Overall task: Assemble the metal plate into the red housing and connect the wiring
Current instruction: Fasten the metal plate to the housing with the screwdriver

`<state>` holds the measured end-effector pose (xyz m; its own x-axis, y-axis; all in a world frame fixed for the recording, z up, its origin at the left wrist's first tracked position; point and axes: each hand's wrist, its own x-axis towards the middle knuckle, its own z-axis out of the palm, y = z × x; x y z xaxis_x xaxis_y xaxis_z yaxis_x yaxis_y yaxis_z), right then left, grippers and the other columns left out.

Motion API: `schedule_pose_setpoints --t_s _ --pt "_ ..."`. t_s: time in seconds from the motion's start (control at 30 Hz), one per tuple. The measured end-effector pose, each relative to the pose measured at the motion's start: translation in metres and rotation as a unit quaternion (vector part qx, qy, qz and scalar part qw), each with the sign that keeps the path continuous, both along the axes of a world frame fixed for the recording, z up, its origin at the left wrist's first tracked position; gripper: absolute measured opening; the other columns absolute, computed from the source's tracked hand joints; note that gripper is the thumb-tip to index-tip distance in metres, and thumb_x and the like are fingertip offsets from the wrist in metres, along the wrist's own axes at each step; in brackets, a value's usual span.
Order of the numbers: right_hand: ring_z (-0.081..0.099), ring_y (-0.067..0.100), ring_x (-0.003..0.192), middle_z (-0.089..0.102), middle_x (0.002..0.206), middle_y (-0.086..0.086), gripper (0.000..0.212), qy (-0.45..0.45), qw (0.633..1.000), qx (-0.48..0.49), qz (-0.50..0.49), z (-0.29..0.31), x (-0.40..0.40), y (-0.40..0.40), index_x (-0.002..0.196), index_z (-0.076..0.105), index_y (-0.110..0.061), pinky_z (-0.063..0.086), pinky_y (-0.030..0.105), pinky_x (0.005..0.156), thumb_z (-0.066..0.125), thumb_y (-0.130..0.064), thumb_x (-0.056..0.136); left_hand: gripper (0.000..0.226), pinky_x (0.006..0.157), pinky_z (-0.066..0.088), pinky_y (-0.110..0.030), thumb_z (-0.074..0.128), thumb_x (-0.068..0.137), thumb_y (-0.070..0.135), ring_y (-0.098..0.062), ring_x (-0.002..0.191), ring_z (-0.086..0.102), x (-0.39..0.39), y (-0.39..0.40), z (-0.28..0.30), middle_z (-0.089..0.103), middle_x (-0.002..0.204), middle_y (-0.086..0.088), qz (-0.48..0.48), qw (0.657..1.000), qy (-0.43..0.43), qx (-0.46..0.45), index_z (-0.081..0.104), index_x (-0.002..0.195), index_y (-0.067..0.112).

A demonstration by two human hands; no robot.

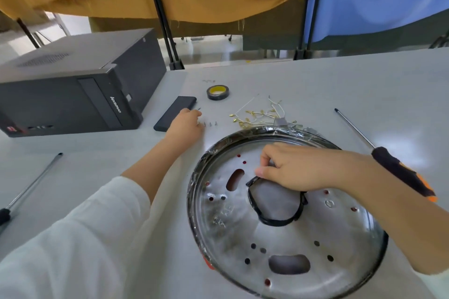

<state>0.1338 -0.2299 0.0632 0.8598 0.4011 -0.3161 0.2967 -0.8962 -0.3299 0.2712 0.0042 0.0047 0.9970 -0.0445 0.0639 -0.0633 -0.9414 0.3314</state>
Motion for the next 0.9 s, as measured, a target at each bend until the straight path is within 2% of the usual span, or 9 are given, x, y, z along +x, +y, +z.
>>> schedule_pose_setpoints --t_s 0.1,0.27,0.37,0.47,0.57,0.7,0.77,0.83,0.9 --pt "0.043 0.011 0.064 0.048 0.078 -0.007 0.042 -0.001 1.000 0.003 -0.006 0.001 0.000 0.001 0.103 0.054 -0.011 0.029 0.026 0.055 0.039 -0.050 0.097 0.024 0.097 0.045 -0.039 0.051 0.099 0.015 -0.033 0.114 0.055 0.012 0.000 0.003 0.053 0.129 -0.015 0.003 0.999 0.006 0.038 0.066 0.117 0.008" --pt "0.037 0.016 0.065 0.043 0.079 0.005 0.058 -0.001 0.999 0.028 -0.017 0.002 -0.002 0.003 0.110 0.054 0.005 0.029 0.026 0.052 0.037 -0.049 0.097 0.022 0.081 0.048 -0.035 0.050 0.095 0.003 -0.035 0.094 0.057 -0.007 0.000 0.009 0.064 0.100 -0.014 0.025 0.999 -0.022 0.022 0.068 0.099 0.014" --pt "0.043 0.014 0.062 0.054 0.081 0.001 0.046 -0.019 0.998 0.048 -0.039 0.005 0.000 0.000 0.100 0.057 -0.006 0.032 0.019 0.052 0.041 -0.048 0.096 0.014 0.074 0.052 -0.035 0.053 0.097 0.014 -0.028 0.076 0.059 -0.033 -0.002 0.024 0.062 0.086 -0.006 0.047 0.990 -0.062 -0.118 0.066 0.098 0.010" --pt "0.051 0.003 0.068 0.061 0.081 -0.009 0.021 -0.064 0.994 0.067 -0.051 0.011 -0.002 -0.004 0.084 0.055 -0.029 0.037 0.024 0.060 0.048 -0.046 0.094 0.011 0.057 0.046 -0.020 0.062 0.092 0.029 -0.007 0.062 0.053 -0.079 -0.006 0.045 0.061 0.073 0.011 0.027 0.953 -0.092 -0.288 0.068 0.089 0.020" --pt "0.057 -0.002 0.057 0.066 0.070 -0.009 0.011 -0.114 0.978 0.170 -0.044 0.020 -0.014 0.001 0.085 0.059 -0.031 0.038 0.018 0.053 0.057 -0.040 0.091 0.016 0.051 0.037 -0.007 0.070 0.087 0.038 0.002 0.055 0.045 -0.130 -0.012 0.063 0.057 0.059 0.026 -0.032 0.942 -0.104 -0.318 0.068 0.072 0.035" --pt "0.064 0.003 0.055 0.070 0.074 -0.008 0.014 -0.087 0.915 0.392 -0.033 0.028 -0.045 0.021 0.099 0.062 -0.025 0.045 0.019 0.040 0.068 -0.028 0.086 0.017 0.065 0.046 -0.015 0.074 0.075 0.053 -0.001 0.066 0.056 -0.176 -0.017 0.070 0.065 0.072 0.012 -0.058 0.917 -0.038 -0.392 0.074 0.071 0.037" --pt "0.068 0.008 0.058 0.070 0.073 -0.007 0.014 -0.096 0.899 0.427 -0.031 0.027 -0.057 0.029 0.098 0.065 -0.019 0.047 0.024 0.038 0.070 -0.021 0.085 0.023 0.074 0.051 -0.023 0.071 0.067 0.055 -0.007 0.071 0.063 -0.189 -0.019 0.070 0.070 0.076 0.001 -0.066 0.898 0.001 -0.434 0.075 0.071 0.032" --pt "0.068 0.012 0.058 0.071 0.073 -0.005 0.012 -0.112 0.889 0.442 -0.041 0.024 -0.062 0.032 0.094 0.067 -0.015 0.049 0.027 0.037 0.072 -0.015 0.083 0.028 0.072 0.053 -0.020 0.070 0.064 0.051 -0.010 0.072 0.066 -0.196 -0.021 0.068 0.072 0.077 0.000 -0.075 0.881 0.021 -0.468 0.074 0.074 0.025" --pt "0.068 0.010 0.056 0.072 0.073 -0.005 0.011 -0.129 0.885 0.444 -0.051 0.021 -0.064 0.032 0.092 0.069 -0.014 0.047 0.019 0.039 0.073 -0.013 0.081 0.038 0.073 0.052 -0.016 0.073 0.063 0.050 -0.009 0.077 0.066 -0.199 -0.022 0.064 0.072 0.083 0.002 -0.074 0.876 0.023 -0.477 0.073 0.079 0.016"
